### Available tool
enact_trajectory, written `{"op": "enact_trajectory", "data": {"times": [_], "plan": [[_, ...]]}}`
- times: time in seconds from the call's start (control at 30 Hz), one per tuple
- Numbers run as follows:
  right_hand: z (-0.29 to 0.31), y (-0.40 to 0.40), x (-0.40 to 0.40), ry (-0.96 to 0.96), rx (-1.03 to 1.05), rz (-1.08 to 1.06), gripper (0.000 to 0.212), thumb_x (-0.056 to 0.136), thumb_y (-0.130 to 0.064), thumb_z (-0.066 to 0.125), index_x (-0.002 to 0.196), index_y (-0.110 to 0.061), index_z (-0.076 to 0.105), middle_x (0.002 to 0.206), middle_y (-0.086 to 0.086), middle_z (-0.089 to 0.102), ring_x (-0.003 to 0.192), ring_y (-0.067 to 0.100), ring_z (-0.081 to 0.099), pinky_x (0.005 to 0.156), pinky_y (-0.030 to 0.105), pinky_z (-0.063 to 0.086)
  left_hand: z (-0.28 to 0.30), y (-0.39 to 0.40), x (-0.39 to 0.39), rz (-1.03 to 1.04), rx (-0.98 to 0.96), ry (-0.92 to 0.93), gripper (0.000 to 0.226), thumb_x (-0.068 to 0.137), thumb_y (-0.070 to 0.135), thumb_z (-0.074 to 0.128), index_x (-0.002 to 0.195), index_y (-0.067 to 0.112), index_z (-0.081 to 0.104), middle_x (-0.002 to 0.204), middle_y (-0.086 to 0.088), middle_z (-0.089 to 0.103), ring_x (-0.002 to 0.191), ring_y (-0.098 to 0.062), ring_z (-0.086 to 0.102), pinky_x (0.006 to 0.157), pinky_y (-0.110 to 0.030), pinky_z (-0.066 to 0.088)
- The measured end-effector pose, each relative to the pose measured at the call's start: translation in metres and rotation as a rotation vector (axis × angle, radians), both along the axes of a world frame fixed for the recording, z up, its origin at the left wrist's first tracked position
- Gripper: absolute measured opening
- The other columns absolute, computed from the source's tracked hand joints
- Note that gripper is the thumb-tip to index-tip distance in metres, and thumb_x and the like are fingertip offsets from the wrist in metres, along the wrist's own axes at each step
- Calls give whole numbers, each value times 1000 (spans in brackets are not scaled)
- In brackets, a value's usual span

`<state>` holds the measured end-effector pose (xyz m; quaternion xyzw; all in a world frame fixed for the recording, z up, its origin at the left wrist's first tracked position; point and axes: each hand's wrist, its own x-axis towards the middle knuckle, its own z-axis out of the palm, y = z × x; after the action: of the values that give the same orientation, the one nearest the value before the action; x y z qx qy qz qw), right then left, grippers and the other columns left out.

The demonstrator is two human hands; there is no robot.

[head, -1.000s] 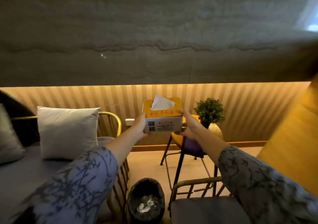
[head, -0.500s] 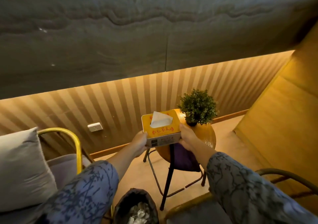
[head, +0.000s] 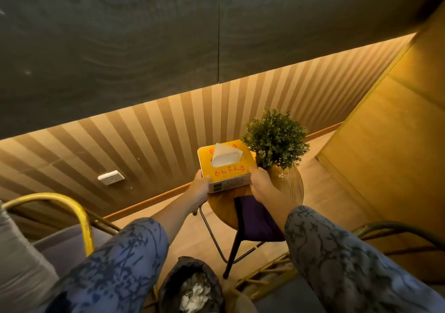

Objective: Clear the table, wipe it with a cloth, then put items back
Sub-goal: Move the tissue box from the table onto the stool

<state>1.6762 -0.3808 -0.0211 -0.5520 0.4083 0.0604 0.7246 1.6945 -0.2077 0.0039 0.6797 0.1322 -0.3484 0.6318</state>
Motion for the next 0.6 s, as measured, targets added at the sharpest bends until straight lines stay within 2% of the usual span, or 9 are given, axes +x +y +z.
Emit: {"op": "enact_trajectory", "data": {"times": [0.1, 0.17, 0.2, 0.27, 0.33, 0.37, 0.43, 0.5, 0.6], "plan": [[5, 4, -15, 52, -34, 28, 34, 103, -26, 40, 134, -12, 43, 118, 6, 55, 115, 25, 52, 107, 42, 40, -5, -1, -3, 45, 126, 13, 69, 102, 48, 33, 155, 16, 3, 160, -6, 19, 146, -32, 23, 114, -52, 27], [7, 2, -31, 51, -119, 80, 33, 103, -25, 40, 132, -13, 49, 117, 4, 56, 115, 25, 52, 104, 40, 40, -3, -2, -10, 96, 165, 11, 81, 97, 61, 32, 155, 15, 1, 161, -7, 17, 146, -34, 21, 115, -53, 27], [8, -1, -40, 57, -238, 120, 34, 102, -23, 41, 133, -11, 52, 121, 5, 57, 116, 26, 52, 104, 39, 41, -6, -3, -15, 133, 163, 16, 85, 94, 67, 32, 155, 14, 4, 159, -7, 22, 144, -34, 25, 113, -52, 29], [7, -9, -60, 84, -490, 168, 36, 100, -18, 46, 133, -8, 54, 132, 8, 56, 122, 27, 51, 105, 37, 41, -15, -6, -29, 201, 140, 11, 90, 86, 77, 31, 148, 13, 26, 146, -8, 44, 131, -33, 45, 105, -49, 40], [3, -18, -83, 119, -595, 175, 33, 98, -14, 49, 128, -4, 58, 132, 12, 57, 122, 29, 52, 101, 35, 41, -45, -11, -40, 280, 167, 1, 91, 78, 86, 27, 127, 12, 49, 120, -12, 63, 104, -28, 61, 91, -46, 50], [-2, -23, -94, 155, -626, 176, 31, 97, -14, 50, 124, -3, 60, 128, 14, 59, 120, 31, 53, 98, 35, 42, -52, -15, -50, 304, 211, 12, 90, 77, 86, 26, 118, 11, 53, 111, -15, 65, 97, -28, 62, 87, -45, 53], [-11, -33, -116, 266, -678, 206, 29, 95, -20, 51, 117, -5, 64, 121, 16, 62, 115, 36, 55, 91, 38, 46, -47, -27, -72, 281, 256, 39, 66, 89, 70, 35, 109, 9, 52, 109, -14, 63, 97, -29, 60, 85, -40, 50], [-19, -40, -133, 355, -673, 239, 30, 94, -23, 55, 115, -5, 64, 119, 17, 62, 111, 38, 57, 88, 38, 48, -36, -39, -92, 172, 293, 20, 35, 98, 42, 48, 112, 11, 52, 115, -11, 58, 103, -29, 56, 86, -37, 45], [-30, -38, -146, 324, -570, 260, 43, 91, -28, 65, 127, -5, 57, 126, 14, 60, 115, 33, 56, 92, 37, 47, -44, -57, -112, 35, 311, 29, 43, 96, 30, 57, 131, 8, 49, 129, -9, 54, 119, -30, 52, 96, -35, 43]]}}
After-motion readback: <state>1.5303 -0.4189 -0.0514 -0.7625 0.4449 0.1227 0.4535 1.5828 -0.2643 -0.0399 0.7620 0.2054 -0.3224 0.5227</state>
